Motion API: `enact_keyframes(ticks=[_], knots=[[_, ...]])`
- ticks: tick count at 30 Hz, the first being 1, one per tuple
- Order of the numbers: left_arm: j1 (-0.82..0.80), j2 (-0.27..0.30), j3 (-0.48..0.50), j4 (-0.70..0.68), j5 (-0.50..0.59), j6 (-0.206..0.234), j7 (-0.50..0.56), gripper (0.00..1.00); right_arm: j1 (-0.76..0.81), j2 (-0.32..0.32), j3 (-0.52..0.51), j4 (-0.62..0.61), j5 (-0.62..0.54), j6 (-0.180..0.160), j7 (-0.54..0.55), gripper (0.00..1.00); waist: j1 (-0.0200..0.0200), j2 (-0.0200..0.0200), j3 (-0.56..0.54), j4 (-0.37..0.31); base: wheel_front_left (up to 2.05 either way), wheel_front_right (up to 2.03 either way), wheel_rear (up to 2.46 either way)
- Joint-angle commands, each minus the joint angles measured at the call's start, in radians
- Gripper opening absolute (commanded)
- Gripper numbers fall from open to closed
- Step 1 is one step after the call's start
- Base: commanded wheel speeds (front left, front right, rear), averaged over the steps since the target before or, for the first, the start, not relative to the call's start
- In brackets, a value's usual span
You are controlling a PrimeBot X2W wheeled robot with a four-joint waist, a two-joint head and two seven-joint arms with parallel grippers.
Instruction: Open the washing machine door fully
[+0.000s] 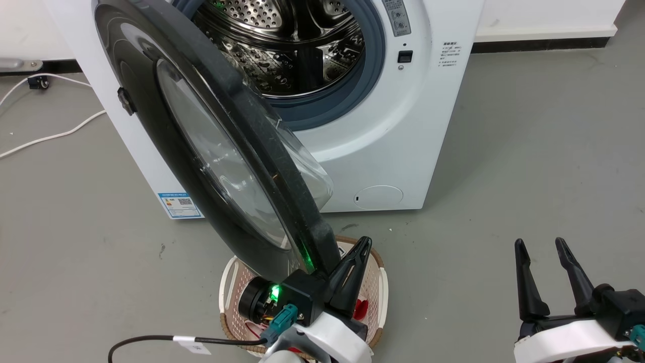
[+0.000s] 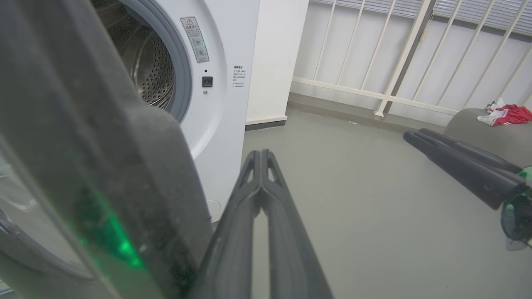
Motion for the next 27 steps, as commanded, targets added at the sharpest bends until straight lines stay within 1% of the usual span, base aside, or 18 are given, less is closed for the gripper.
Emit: enact_keyframes(ticks=[1, 4, 7, 14, 21, 27], knots=[[-0.010, 0.012, 0.016, 0.010, -0.004, 0.017, -0.006, 0.00, -0.011, 0.002, 0.001, 0.003, -0.005, -0.001, -0.002, 1.00, 0.0000, 0.0000, 0.000, 0.002, 0.00, 0.00, 0.00], [0.009, 0.015, 0.016, -0.004, 0.001, 0.032, -0.015, 0.00, -0.011, 0.002, 0.003, 0.005, -0.006, -0.001, 0.001, 1.00, 0.0000, 0.0000, -0.001, 0.005, 0.00, 0.00, 0.00], [0.044, 0.029, 0.037, -0.026, -0.002, 0.064, -0.019, 0.00, -0.009, 0.002, 0.007, 0.008, -0.005, -0.001, 0.005, 1.00, 0.0000, 0.0000, -0.006, 0.008, 0.00, 0.00, 0.00], [0.146, 0.073, 0.048, -0.146, 0.010, 0.116, -0.018, 0.00, 0.001, 0.002, -0.001, 0.008, -0.006, -0.001, 0.007, 1.00, 0.0000, 0.0000, -0.007, 0.040, 0.00, 0.00, 0.00], [0.247, 0.079, 0.067, -0.265, -0.001, 0.173, -0.034, 0.00, 0.011, 0.002, -0.027, -0.011, -0.015, -0.001, 0.012, 1.00, 0.0000, 0.0000, 0.001, 0.113, 0.00, 0.00, 0.00], [0.307, 0.097, 0.072, -0.324, 0.005, 0.205, -0.026, 0.00, 0.020, 0.002, -0.037, -0.031, -0.023, -0.001, 0.026, 1.00, 0.0000, 0.0000, 0.002, 0.188, 0.00, 0.00, 0.00]])
